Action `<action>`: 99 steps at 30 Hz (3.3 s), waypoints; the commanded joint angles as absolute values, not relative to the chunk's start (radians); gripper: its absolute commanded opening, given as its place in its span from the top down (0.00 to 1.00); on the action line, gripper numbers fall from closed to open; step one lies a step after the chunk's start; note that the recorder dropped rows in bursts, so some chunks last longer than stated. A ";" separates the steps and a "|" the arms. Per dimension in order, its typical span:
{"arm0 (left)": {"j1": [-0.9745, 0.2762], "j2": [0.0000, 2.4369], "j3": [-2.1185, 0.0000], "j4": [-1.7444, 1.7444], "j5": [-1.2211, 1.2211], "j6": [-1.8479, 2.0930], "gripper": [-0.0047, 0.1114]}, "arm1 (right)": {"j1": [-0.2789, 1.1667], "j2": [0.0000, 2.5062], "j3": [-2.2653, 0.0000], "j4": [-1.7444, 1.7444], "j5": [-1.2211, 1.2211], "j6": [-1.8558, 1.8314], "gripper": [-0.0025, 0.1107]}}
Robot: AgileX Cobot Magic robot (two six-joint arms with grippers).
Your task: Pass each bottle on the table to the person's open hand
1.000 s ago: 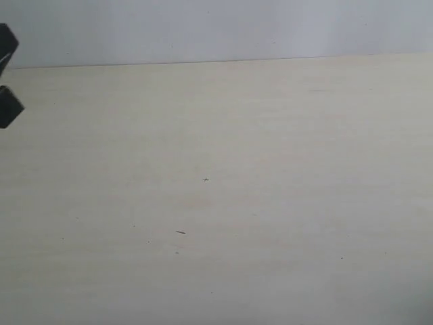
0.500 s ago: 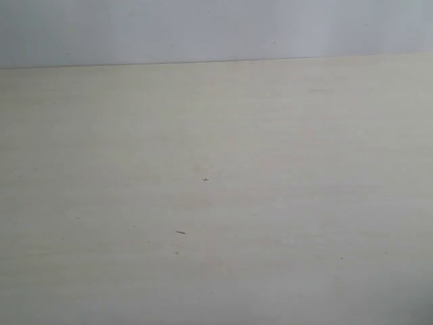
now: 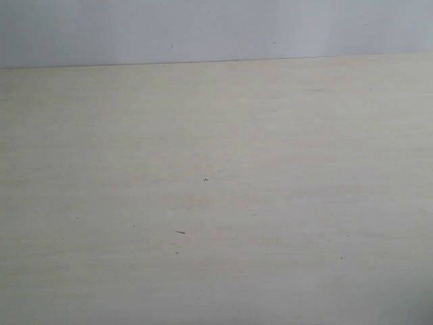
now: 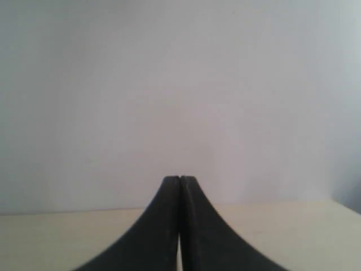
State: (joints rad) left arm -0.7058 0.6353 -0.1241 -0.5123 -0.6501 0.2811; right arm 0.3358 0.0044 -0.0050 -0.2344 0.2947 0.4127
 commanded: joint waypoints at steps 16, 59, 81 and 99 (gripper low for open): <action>-0.068 0.066 -0.116 -0.260 0.250 0.316 0.96 | 0.337 0.000 0.000 -0.235 0.287 0.412 0.98; -0.068 0.000 0.000 0.050 0.366 -0.221 0.96 | 0.337 0.000 0.000 -0.235 0.287 0.412 0.98; -0.068 0.000 0.000 0.050 0.366 -0.214 0.96 | 0.178 0.000 0.000 -0.235 0.285 0.412 0.98; -0.068 0.000 0.000 0.050 0.366 -0.214 0.96 | 0.162 0.000 0.000 -0.235 0.285 0.412 0.98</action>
